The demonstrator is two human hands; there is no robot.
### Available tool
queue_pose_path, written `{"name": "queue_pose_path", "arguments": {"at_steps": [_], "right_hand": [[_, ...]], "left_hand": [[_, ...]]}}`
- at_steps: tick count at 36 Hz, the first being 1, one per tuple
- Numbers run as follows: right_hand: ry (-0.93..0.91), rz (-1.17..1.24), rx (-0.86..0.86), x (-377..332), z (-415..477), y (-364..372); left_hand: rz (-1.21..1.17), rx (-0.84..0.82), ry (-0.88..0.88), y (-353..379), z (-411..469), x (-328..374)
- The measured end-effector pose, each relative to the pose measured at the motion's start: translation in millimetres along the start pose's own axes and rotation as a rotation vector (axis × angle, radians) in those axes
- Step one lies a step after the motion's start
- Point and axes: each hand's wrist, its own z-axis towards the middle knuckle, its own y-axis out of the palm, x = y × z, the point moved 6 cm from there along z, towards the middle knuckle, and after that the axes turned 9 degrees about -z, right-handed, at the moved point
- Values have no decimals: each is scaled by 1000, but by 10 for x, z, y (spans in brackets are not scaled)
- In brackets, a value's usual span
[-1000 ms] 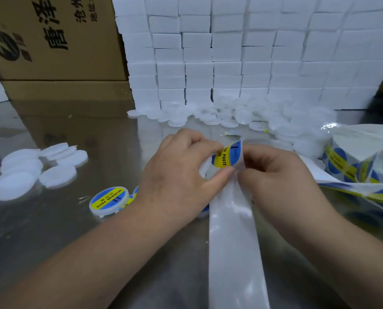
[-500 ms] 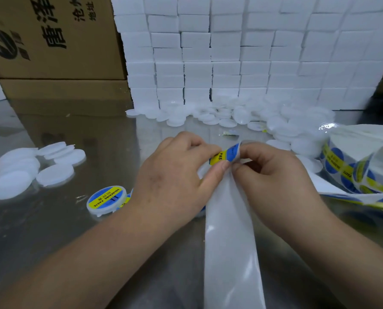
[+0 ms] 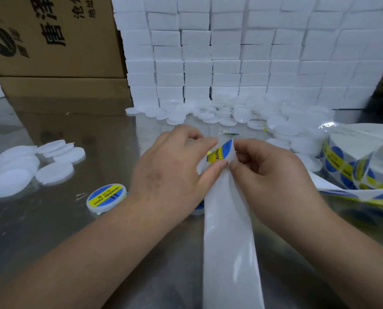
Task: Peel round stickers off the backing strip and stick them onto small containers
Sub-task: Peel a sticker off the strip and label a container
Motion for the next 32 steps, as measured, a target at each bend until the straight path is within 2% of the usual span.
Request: {"name": "queue_pose_path", "arguments": {"at_steps": [2,7,10,13,20,25,27,29,32], "right_hand": [[35,45,12,27,4,-4],[-14,8,-12,-5,-4,12],[-42,-5,-11,-23,-5,8],[-56,-11,-1,-24,-3,-9],[-10,47,-4,-13,-8,0],[4,74,119,-27,-11,-137],[-12,65,123,-42,-8,-158],[-2,61,95,-30,-5,-129],[-14,45,21,-33,-18,-51]], "left_hand": [[-6,31,21,-23,-1,13],[-119,-40,16,42,-15,-9],[-196,-29,-62,65,-11,-74],[-376,-13,-213,89,-7,-170],[-419,213,-424,-15,17,-466],[-463,348,-510,-155,52,-648],[-542,292,-483,-97,56,-581],[-647,121,-434,44,40,-424],[-581,-114,-260,205,-3,-204]]}}
